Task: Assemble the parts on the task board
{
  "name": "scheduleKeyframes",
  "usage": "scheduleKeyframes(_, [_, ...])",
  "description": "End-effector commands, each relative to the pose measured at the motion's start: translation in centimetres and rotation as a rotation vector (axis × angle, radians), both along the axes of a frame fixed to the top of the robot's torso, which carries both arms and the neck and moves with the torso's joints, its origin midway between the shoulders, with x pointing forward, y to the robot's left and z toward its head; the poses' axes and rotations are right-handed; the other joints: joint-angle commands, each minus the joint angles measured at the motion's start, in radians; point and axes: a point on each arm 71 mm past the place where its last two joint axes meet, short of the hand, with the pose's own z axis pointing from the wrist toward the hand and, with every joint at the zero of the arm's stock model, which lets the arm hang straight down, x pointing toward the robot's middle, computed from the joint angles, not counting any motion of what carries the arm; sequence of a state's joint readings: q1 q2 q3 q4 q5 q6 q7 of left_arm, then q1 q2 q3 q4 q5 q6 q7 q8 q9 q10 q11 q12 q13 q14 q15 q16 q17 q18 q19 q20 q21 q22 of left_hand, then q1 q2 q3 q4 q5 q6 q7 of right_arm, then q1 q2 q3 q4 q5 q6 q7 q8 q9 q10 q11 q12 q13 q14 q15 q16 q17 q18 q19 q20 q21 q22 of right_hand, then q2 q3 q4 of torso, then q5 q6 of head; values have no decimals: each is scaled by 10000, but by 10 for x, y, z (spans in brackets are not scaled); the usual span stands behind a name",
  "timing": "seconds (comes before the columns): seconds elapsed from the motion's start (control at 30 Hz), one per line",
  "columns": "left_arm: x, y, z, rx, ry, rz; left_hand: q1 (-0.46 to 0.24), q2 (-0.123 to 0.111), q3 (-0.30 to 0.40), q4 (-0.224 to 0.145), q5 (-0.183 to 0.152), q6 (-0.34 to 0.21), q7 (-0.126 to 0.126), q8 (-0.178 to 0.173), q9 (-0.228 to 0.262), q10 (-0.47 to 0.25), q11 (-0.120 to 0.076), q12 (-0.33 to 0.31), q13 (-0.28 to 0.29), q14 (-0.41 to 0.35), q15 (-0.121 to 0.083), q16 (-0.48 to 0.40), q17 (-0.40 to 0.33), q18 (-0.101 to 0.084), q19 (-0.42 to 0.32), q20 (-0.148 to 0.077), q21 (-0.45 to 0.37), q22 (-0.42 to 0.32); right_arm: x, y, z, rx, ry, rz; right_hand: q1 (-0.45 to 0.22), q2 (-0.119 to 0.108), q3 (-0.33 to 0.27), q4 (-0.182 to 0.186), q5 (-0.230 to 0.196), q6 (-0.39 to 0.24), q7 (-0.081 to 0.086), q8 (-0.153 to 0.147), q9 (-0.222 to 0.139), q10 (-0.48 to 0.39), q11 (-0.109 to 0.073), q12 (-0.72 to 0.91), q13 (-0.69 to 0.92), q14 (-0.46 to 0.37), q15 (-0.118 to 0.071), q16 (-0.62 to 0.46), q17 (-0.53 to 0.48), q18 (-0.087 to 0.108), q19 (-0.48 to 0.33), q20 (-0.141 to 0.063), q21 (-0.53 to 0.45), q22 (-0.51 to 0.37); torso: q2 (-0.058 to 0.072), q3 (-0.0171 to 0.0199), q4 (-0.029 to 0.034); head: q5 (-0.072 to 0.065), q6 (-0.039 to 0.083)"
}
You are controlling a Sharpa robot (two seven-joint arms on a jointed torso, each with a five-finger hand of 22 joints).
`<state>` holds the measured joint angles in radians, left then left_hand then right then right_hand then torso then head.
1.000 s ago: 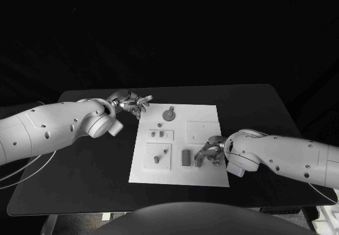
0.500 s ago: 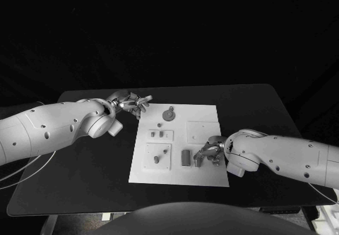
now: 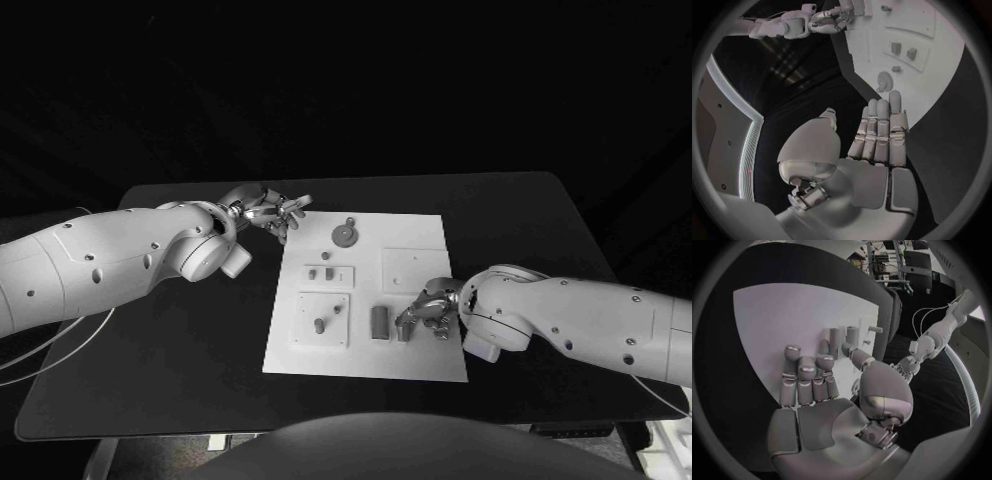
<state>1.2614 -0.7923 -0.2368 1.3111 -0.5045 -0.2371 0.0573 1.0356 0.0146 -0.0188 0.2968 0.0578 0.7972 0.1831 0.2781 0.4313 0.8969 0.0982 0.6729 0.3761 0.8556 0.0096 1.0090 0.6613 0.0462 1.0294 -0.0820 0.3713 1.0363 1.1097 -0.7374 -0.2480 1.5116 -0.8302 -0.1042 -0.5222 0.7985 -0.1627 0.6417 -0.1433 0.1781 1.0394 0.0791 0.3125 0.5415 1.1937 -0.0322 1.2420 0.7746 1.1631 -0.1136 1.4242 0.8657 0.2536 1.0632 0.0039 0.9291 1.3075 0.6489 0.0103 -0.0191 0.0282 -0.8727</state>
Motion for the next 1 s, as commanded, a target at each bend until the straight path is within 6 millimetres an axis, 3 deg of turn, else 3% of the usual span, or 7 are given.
scheduleKeyframes(0.03, [-1, -2, 0, -31, 33, -155, -87, -41, 52, 2, -49, -8, 86, 36, -16, -57, -20, 35, -11, -76, 17, 26, 16, 420, -37, -62, -37, 16, -1, 3, 2, 166, -187, 308, 2, -87, 3, 54, -44, -28, 45, -48, -8, -24, 40, -16, 16, -22, -63, 29, -15, 82, 15, -54, -46, 9, -2, 0, -3, 2, 1])
scheduleKeyframes(0.9, [0, -2, 0, -21, 32, -154, -89, -43, 56, 2, -49, -14, 87, 44, -19, -58, -20, 41, -14, -76, 18, 27, 19, 421, -35, -61, -41, 25, -3, 0, 3, 28, -331, 568, -38, -209, 42, 229, -45, -59, 56, -60, -8, -32, 50, -20, 19, -30, -68, 19, -19, 82, 12, -59, -51, 6, 4, 6, -4, 7, 1])
scheduleKeyframes(1.0, [0, -2, 0, -20, 29, -152, -89, -43, 56, 2, -49, -15, 87, 45, -19, -59, -20, 42, -15, -76, 18, 27, 19, 421, -35, -61, -42, 26, -3, 0, 3, 30, -348, 548, -29, -244, 51, 284, -316, -65, 56, -59, -4, -32, 50, -18, 22, -33, -69, 18, -19, 82, 11, -65, -51, 7, 4, 0, -2, 10, 1])
